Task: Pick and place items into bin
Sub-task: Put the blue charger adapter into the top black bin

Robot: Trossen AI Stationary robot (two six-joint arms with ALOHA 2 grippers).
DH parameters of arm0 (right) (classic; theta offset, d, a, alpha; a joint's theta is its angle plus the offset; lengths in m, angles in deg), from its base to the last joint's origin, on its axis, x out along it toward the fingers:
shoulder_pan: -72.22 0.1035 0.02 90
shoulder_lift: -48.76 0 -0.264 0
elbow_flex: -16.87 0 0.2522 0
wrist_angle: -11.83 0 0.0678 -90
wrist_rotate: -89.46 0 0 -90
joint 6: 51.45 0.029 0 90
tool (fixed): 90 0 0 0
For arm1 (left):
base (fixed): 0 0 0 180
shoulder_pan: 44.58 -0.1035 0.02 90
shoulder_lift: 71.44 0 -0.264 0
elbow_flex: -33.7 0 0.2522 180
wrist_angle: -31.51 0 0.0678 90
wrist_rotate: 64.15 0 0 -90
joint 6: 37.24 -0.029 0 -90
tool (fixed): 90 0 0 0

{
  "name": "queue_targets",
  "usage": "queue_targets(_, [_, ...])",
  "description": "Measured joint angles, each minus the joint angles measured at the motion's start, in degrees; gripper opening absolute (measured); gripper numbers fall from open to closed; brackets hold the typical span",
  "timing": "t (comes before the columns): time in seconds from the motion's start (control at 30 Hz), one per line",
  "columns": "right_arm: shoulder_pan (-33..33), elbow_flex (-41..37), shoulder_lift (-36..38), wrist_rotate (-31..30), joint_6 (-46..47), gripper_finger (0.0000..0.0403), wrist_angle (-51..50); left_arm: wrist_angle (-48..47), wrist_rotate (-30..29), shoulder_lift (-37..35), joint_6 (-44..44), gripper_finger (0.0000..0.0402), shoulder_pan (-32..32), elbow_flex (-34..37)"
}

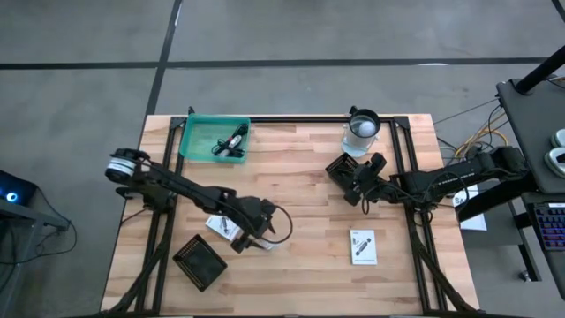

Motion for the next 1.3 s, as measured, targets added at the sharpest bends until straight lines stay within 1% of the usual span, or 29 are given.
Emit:
queue_targets(0.27, [0.0, 0.0, 0.0, 0.0, 0.0, 0.0201, 0.0, 0.4, 1.7, 1.4, 0.0, 0.0272, 0.0, -0.2])
queue_targets(0.53, [0.0, 0.0, 0.0, 0.0, 0.0, 0.0201, 0.1, 1.9, 2.0, 5.8, -0.1, 0.0272, 0.0, -0.5])
queue_targets(0.77, [0.0, 0.0, 0.0, 0.0, 0.0, 0.0201, 0.3, 2.2, 2.0, 7.6, -0.6, 0.027, 0.0, -2.9])
queue_targets(0.83, [0.0, 0.0, 0.0, 0.0, 0.0, 0.0201, 0.3, 2.1, 2.0, 8.3, -0.7, 0.026, 0.0, -3.6])
queue_targets(0.93, [0.0, 0.0, 0.0, 0.0, 0.0, 0.0201, 0.2, -0.3, 2.0, 9.2, -1.8, 0.0231, 0.0, -4.2])
queue_targets(1.03, [0.0, 0.0, 0.0, 0.0, 0.0, 0.0201, 0.3, -3.1, 2.0, 9.8, -3.4, 0.0191, 0.0, -4.5])
queue_targets(1.17, [0.0, 0.0, 0.0, 0.0, -0.4, 0.0201, 0.4, -3.0, 2.1, 9.8, -4.3, 0.0132, -0.5, -4.7])
queue_targets(1.3, [0.0, 0.0, 0.1, -0.2, -1.4, 0.0201, 1.2, -2.8, 1.7, 8.4, -6.4, 0.0127, -1.6, -5.9])
